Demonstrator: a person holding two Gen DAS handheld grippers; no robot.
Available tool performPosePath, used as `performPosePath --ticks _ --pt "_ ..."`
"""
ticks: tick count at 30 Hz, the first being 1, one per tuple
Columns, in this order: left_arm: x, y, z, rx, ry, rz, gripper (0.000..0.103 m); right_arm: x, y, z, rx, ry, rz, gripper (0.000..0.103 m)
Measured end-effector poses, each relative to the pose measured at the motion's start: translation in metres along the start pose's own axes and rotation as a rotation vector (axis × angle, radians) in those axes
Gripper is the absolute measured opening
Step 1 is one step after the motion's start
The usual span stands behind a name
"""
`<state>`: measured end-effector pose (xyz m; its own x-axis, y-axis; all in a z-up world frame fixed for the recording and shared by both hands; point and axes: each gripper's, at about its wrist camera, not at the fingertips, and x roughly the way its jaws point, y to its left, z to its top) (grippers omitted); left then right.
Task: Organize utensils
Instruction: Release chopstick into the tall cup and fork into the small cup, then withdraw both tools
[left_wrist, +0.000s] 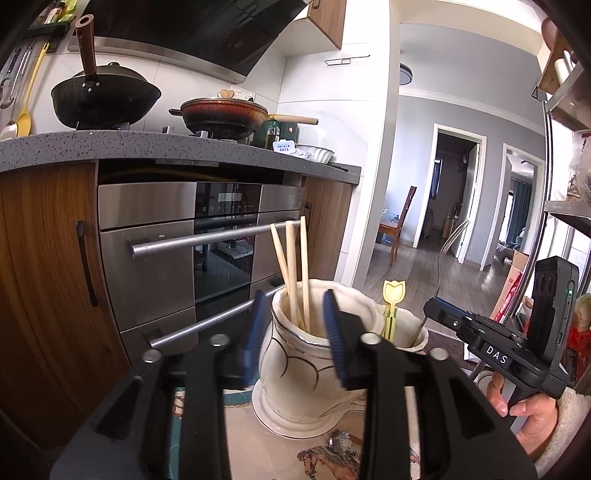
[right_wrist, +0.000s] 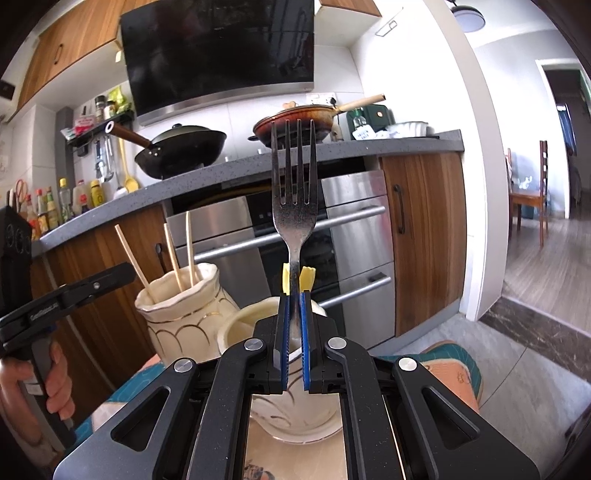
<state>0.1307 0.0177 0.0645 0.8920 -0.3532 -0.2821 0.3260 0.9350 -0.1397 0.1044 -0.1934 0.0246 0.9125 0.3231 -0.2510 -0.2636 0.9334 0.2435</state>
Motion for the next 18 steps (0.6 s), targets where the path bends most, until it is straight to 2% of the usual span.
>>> performPosePath --ticks 2,3,18 --pt "-0.004 -0.002 0.000 0.000 -0.014 -0.005 0.052 0.000 0.000 0.000 0.000 0.007 0.000 0.006" --pt "-0.006 -0.003 0.000 0.002 -0.021 -0.005 0.053 0.000 0.000 -0.001 0.003 0.012 -0.002 0.006" --pt "-0.012 -0.002 -0.003 -0.001 -0.005 0.003 0.053 -0.002 -0.007 0.000 0.046 0.028 0.000 0.008"
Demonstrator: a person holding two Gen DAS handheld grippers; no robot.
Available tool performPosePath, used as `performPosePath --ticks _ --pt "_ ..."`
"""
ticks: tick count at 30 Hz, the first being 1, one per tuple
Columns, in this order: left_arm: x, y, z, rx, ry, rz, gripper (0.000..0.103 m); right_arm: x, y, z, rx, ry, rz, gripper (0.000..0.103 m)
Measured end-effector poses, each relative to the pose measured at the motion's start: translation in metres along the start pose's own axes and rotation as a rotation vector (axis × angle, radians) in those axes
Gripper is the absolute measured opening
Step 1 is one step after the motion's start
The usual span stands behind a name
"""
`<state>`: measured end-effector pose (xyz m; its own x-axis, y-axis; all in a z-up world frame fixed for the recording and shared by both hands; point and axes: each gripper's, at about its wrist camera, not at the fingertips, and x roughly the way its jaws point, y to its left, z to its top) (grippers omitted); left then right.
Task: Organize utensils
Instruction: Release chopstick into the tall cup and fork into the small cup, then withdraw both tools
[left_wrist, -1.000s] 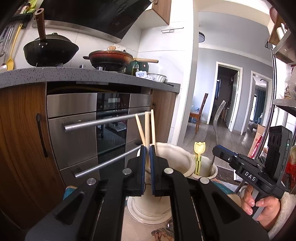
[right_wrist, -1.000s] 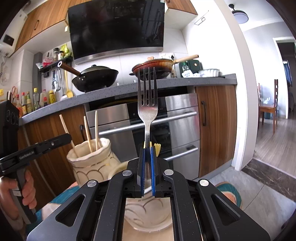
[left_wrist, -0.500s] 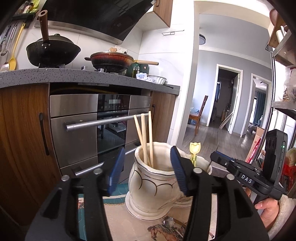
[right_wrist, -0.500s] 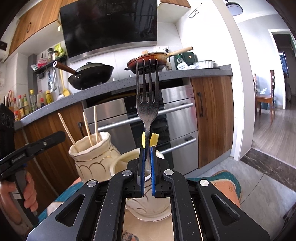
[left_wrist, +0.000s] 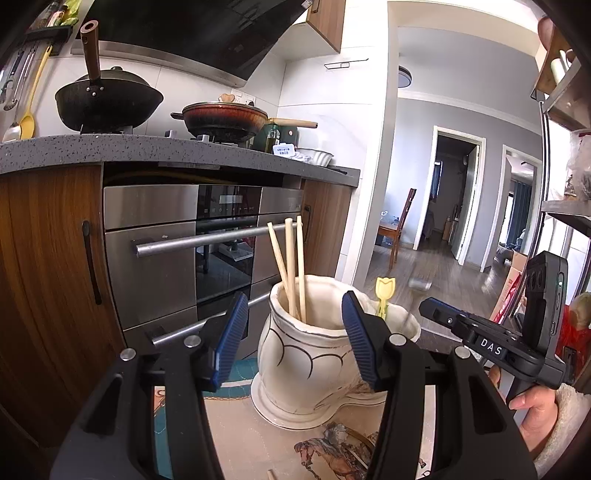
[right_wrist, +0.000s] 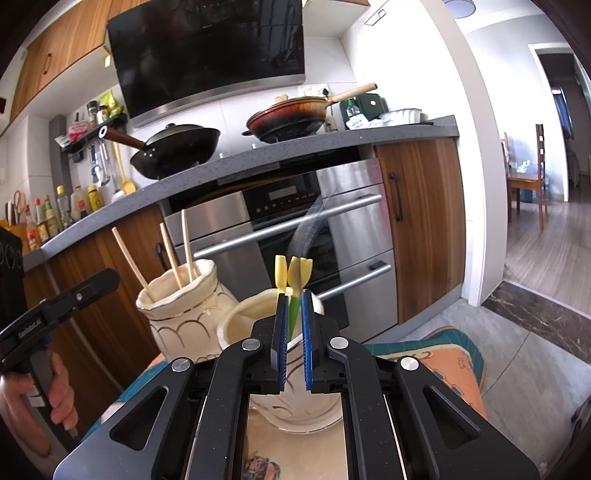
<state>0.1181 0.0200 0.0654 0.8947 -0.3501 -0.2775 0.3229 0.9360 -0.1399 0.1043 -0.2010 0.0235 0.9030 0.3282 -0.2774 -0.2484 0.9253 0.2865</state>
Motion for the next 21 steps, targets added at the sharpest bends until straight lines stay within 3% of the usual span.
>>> performPosePath --ticks 3,6,11,14,21 --pt "-0.002 0.001 -0.001 0.000 0.006 0.008 0.053 -0.001 -0.001 0.000 0.009 0.002 -0.004 0.009" --pt "-0.007 0.005 -0.003 -0.005 0.016 0.024 0.053 -0.003 -0.003 -0.001 0.022 0.012 -0.008 0.019" --pt "-0.020 0.013 -0.014 -0.017 0.057 0.054 0.061 -0.018 0.000 -0.008 0.034 0.036 0.010 0.051" --pt "-0.030 0.016 -0.026 -0.012 0.098 0.086 0.075 -0.031 0.009 -0.014 0.015 0.046 0.016 0.075" --pt "-0.057 0.012 -0.057 0.035 0.188 0.140 0.083 -0.051 0.032 -0.034 -0.075 0.108 -0.011 0.093"
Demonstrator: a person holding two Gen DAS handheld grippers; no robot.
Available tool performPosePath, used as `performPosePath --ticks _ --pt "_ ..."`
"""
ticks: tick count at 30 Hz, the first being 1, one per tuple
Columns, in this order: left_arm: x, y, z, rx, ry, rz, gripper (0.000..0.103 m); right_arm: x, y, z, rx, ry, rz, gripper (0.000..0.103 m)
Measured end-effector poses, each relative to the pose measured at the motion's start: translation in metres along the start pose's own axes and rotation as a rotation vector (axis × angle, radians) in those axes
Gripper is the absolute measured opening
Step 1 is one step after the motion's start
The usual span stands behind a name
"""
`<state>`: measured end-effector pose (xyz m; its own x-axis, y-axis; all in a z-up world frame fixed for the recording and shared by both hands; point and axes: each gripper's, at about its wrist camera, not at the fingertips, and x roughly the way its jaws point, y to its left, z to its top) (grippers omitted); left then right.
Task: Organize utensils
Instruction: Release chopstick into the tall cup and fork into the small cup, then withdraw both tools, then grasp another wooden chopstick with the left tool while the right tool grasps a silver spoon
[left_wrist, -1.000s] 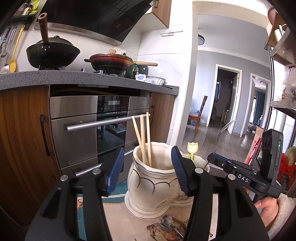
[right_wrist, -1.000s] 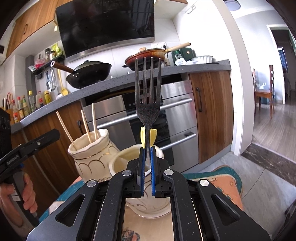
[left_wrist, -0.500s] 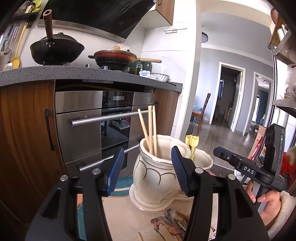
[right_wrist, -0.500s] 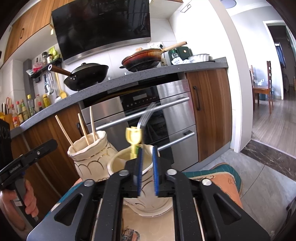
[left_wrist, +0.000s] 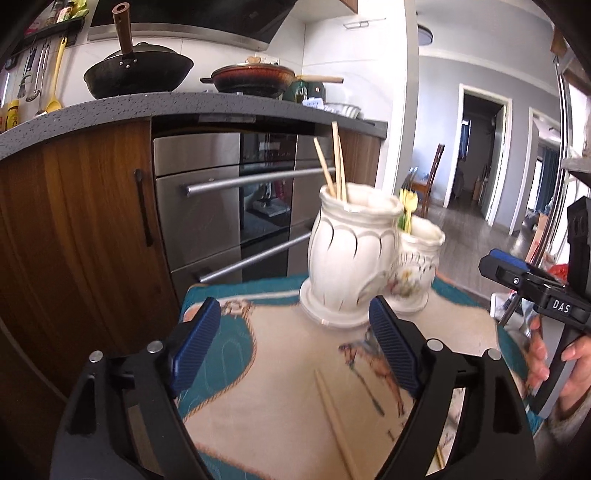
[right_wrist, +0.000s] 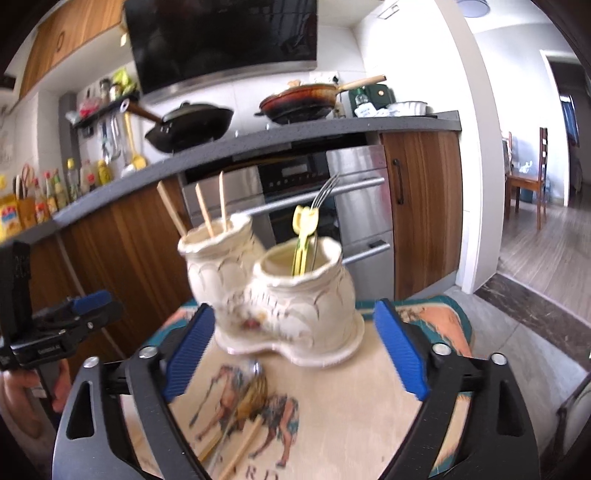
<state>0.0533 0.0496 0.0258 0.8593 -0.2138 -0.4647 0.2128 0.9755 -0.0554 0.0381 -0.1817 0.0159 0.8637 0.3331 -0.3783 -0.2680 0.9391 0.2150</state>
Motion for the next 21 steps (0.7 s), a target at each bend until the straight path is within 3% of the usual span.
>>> performPosePath --ticks 7,14,21 --pt "-0.004 -0.014 -0.030 0.039 0.084 -0.010 0.087 0.003 0.013 -0.033 -0.043 0.145 -0.031 0.094" --pt "0.024 -0.025 -0.058 0.046 0.222 -0.020 0.087 0.009 0.028 -0.050 -0.092 0.229 -0.010 0.094" --pt "0.032 -0.035 -0.070 0.076 0.298 -0.050 0.069 0.016 0.034 -0.057 -0.113 0.266 0.017 0.093"
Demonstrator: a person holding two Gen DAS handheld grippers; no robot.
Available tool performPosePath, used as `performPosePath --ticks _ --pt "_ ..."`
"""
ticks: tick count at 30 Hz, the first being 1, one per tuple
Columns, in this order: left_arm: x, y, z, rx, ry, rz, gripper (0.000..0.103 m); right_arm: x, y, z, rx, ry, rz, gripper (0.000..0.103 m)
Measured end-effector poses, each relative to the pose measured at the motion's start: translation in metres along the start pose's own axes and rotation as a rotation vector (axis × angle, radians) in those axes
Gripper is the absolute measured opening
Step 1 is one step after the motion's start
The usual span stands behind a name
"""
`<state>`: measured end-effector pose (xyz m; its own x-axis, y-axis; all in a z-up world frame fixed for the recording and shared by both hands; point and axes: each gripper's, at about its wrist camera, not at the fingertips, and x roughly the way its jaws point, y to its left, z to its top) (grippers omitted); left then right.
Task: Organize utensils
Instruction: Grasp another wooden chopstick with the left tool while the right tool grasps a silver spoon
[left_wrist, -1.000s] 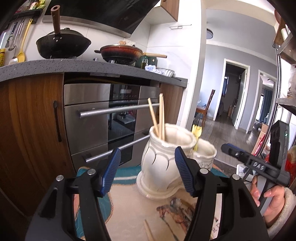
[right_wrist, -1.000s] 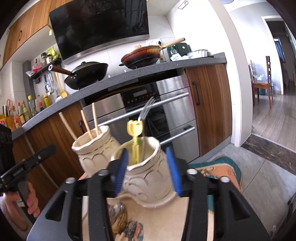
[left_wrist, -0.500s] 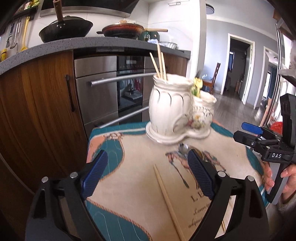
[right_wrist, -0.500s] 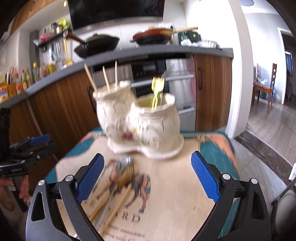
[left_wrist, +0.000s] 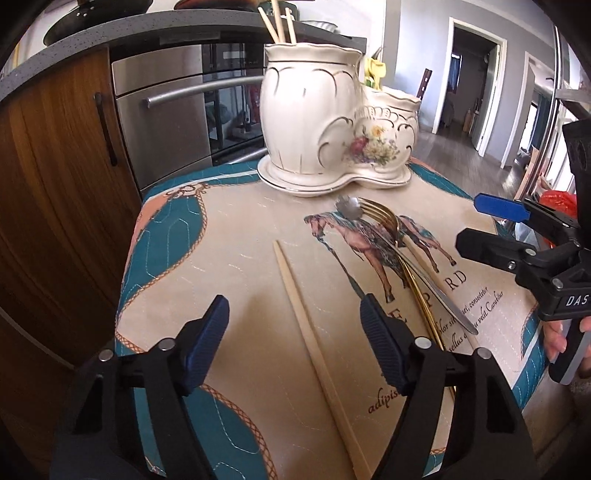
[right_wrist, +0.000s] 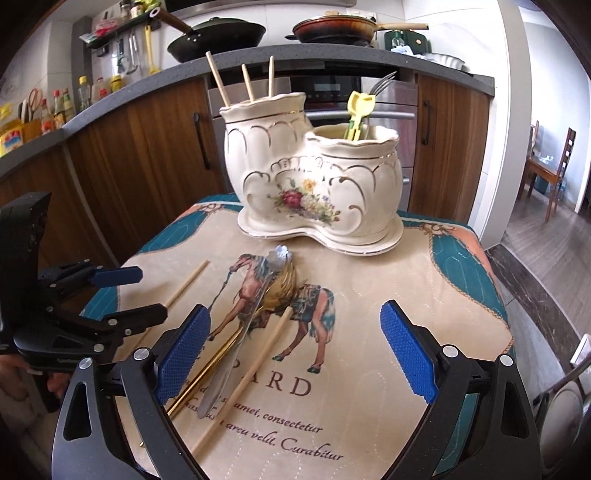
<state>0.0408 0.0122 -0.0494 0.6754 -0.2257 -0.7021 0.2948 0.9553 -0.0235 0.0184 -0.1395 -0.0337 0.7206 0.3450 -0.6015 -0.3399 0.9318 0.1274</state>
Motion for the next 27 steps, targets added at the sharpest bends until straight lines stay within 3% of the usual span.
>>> performPosePath --ticks 3,6,8,9,10,14,17,20,27 --pt "0.003 -0.004 -0.002 0.019 0.019 0.013 0.058 0.003 0.003 -0.001 -0.011 0.013 0.007 0.092" --pt "0.004 -0.003 -0.001 0.015 0.028 0.023 0.053 0.006 0.009 0.003 -0.025 0.026 0.011 0.081" --pt "0.005 -0.002 -0.002 0.009 0.036 0.019 0.048 0.008 0.014 0.008 -0.040 0.033 0.026 0.064" --pt "0.007 -0.001 -0.003 0.007 0.045 0.012 0.038 0.010 0.018 0.010 -0.046 0.040 0.041 0.059" --pt "0.009 -0.001 -0.003 0.004 0.056 0.007 0.034 0.013 0.023 0.013 -0.061 0.052 0.050 0.051" --pt "0.009 0.001 -0.003 -0.009 0.055 0.002 0.029 0.028 0.041 0.023 -0.125 0.085 0.021 0.028" --pt "0.010 0.004 -0.003 -0.023 0.053 -0.004 0.018 0.044 0.051 0.027 -0.126 0.137 0.025 0.024" --pt "0.010 0.007 -0.003 -0.043 0.050 -0.016 0.010 0.057 0.055 0.028 -0.140 0.170 -0.026 0.024" --pt "0.010 0.005 -0.004 -0.042 0.044 -0.027 0.008 0.078 0.056 0.030 -0.172 0.237 -0.148 0.023"
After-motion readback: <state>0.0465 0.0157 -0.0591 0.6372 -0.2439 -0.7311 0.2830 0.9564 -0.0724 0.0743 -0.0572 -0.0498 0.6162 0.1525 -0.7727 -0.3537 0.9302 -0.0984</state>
